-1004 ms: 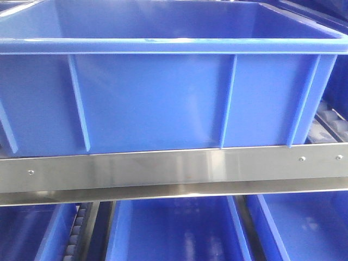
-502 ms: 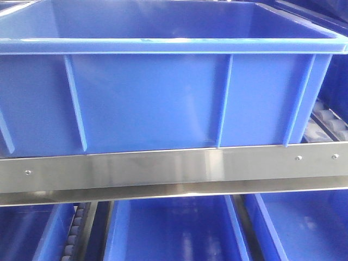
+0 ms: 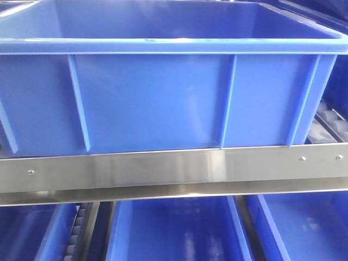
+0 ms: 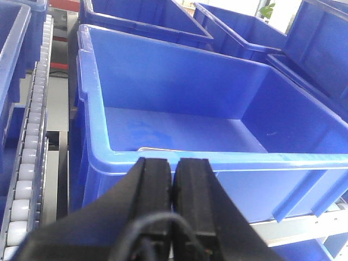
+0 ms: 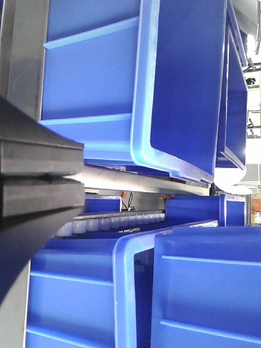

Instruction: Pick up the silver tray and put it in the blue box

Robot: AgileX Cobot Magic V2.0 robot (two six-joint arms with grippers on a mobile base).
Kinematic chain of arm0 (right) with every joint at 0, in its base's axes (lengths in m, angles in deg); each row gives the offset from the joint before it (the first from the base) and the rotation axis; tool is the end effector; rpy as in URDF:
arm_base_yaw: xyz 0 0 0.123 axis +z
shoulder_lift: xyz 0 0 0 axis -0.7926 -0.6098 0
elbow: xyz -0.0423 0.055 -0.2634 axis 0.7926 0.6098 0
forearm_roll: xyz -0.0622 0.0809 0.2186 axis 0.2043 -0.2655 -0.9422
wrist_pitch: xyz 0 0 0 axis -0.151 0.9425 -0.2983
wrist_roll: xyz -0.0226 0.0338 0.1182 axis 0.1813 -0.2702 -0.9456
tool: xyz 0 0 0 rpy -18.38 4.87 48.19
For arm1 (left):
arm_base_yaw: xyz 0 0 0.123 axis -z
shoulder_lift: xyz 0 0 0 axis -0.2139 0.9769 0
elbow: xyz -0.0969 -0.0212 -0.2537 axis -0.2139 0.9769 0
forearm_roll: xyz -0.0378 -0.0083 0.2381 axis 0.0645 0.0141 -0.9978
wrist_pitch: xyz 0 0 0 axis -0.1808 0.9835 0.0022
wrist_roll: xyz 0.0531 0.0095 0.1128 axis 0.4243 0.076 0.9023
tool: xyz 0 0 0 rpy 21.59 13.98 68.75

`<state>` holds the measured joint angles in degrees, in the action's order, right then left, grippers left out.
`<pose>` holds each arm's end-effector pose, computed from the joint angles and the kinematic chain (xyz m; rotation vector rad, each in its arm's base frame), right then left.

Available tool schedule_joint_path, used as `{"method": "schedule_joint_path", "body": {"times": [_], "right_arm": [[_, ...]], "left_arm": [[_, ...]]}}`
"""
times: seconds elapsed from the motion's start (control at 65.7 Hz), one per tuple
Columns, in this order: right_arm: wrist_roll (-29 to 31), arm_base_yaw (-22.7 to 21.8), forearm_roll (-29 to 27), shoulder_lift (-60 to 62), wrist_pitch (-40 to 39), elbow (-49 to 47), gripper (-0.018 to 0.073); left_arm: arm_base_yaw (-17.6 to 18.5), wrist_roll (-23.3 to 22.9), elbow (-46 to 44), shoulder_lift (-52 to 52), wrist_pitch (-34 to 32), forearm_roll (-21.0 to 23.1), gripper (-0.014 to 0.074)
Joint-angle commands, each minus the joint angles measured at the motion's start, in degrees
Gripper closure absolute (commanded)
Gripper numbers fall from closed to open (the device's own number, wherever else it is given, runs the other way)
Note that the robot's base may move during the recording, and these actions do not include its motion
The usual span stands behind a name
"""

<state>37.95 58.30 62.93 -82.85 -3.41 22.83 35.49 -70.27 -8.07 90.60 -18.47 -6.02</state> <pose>0.0919 0.0095 0.2111 -0.0658 1.4663 0.0938 0.0958 -0.0391 0.2951 0.1616 1.5728 -0.4526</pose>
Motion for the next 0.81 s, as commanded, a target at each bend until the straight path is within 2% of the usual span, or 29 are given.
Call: {"method": "schedule_joint_path", "body": {"times": [0.0,0.472,0.532,0.578,0.669,0.684,0.791], "right_arm": [[0.73,-0.39,0.61,1.24,-5.47,-1.04,0.0510],[0.73,-0.39,0.61,1.24,-5.42,-1.04,0.0510],[0.73,-0.34,0.61,1.24,-5.42,-1.04,0.0510],[0.73,-0.34,0.61,1.24,-5.42,-1.04,0.0510],[0.73,-0.34,0.61,1.24,-5.42,-1.04,0.0510],[0.73,-0.34,0.61,1.24,-5.42,-1.04,0.0510],[0.73,-0.34,0.61,1.24,-5.42,-1.04,0.0510]], "left_arm": [[0.40,-0.46,-1.61,0.48,-5.04,-0.09,0.0604],[-0.28,-0.46,-1.08,0.24,-5.33,-0.19,0.0603],[-2.79,0.21,-0.45,-0.90,-5.63,0.21,0.0603],[-5.41,2.69,0.60,-2.12,-6.20,0.91,0.0604],[-12.18,17.22,4.04,-5.73,-7.01,8.39,0.0604],[-13.37,18.32,4.78,-6.58,-7.01,9.47,0.0604],[-18.22,18.78,8.84,-11.64,-7.00,10.34,0.0603]]}}
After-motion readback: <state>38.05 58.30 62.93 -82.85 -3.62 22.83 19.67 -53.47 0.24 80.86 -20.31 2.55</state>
